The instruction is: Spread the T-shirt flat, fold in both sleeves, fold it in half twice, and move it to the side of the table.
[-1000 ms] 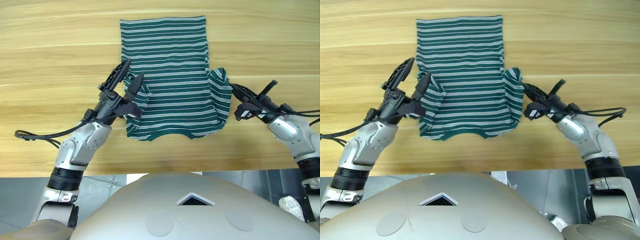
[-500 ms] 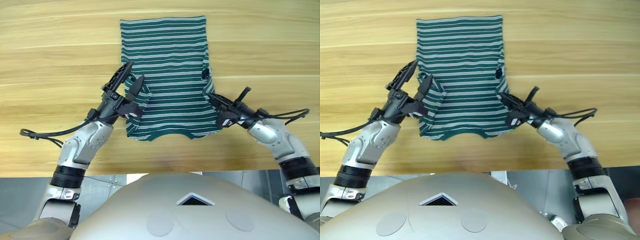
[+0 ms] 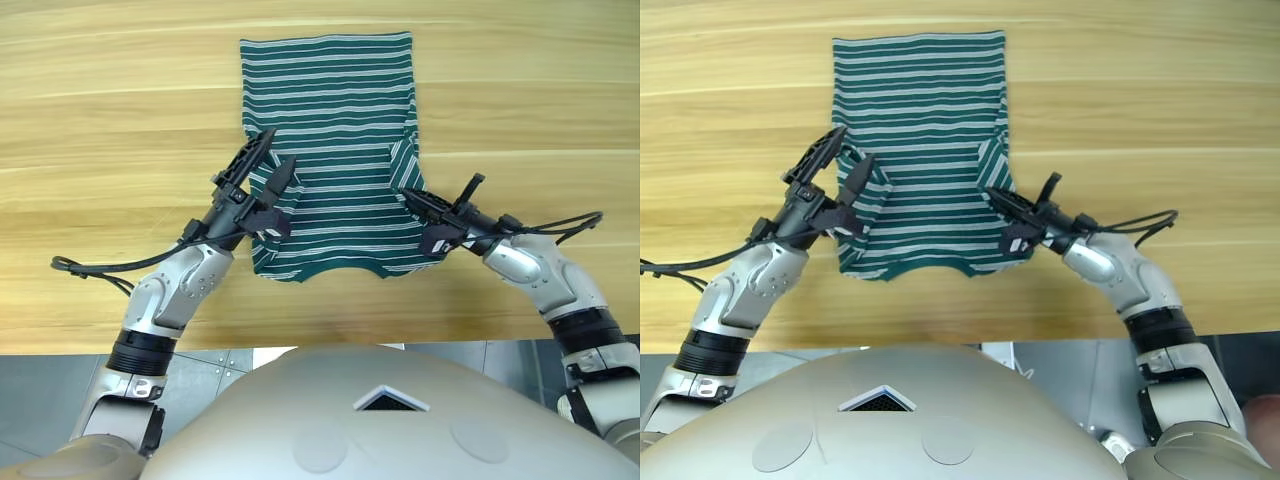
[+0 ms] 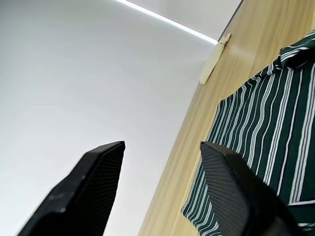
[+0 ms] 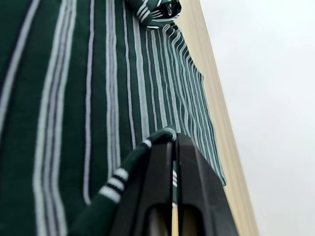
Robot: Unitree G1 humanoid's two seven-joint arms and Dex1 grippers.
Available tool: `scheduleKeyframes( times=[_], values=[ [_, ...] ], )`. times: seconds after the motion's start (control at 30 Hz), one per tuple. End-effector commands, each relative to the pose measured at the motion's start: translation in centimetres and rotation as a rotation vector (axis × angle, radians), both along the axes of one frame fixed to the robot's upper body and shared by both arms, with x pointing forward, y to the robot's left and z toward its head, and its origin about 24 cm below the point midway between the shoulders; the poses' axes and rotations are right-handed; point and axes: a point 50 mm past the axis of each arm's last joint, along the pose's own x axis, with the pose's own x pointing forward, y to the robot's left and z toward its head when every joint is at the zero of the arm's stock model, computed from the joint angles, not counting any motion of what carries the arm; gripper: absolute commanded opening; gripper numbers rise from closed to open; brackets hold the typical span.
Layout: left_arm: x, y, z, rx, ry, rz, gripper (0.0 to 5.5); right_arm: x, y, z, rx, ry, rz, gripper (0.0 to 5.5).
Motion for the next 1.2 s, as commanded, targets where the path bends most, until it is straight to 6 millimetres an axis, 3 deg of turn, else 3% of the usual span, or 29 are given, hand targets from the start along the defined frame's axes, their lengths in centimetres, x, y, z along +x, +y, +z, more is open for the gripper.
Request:
scheduleKeyframes(
  times=[0.03, 0.13, 0.4, 0.47, 0.53, 0.7, 0.8, 0.87, 1.0, 1.2],
  values=[
    [0.2, -0.2, -0.3, 0.008, 0.009, -0.003, 2.87, 0.8, 0.8, 0.8, 0.014, -0.029, 0.017, 0.34],
    [0.1, -0.3, -0.6, 0.011, 0.022, -0.009, 2.87, 0.7, 1.1, 0.5, -0.002, -0.011, 0.041, 0.63],
    [0.2, -0.2, -0.9, 0.02, 0.032, -0.002, 2.87, 1.2, 0.9, 1.0, 0.005, -0.029, 0.018, 2.07],
    [-0.2, 1.1, -1.1, 0.04, 0.047, 0.044, 2.87, 2.0, -0.7, 2.2, 0.05, -0.078, -0.081, 2.38],
    [-0.7, 3.6, -1.0, 0.069, 0.059, 0.131, 2.87, 2.2, -3.2, 3.5, 0.078, -0.114, -0.182, 2.42],
    [-3.2, 7.6, -1.6, 0.199, 0.207, 0.16, 2.87, 0.0, -6.9, 4.3, 0.003, -0.096, -0.24, 2.42],
    [-5.5, 9.7, -2.4, 0.308, 0.41, 0.135, 2.87, -1.8, -9.0, 3.3, -0.114, -0.002, -0.249, 2.42],
    [-6.6, 10.7, -2.7, 0.356, 0.511, 0.137, 2.87, -3.4, -9.2, 2.0, -0.173, 0.096, -0.216, 2.42],
    [-8.5, 9.4, -4.3, 0.379, 0.75, 0.003, 2.87, -5.5, -8.5, 0.4, -0.242, 0.243, -0.124, 2.42],
    [-9.1, 7.2, -5.1, 0.388, 0.858, -0.145, 2.87, -6.6, -8.4, 0.0, -0.268, 0.319, -0.079, 2.42]
  ],
)
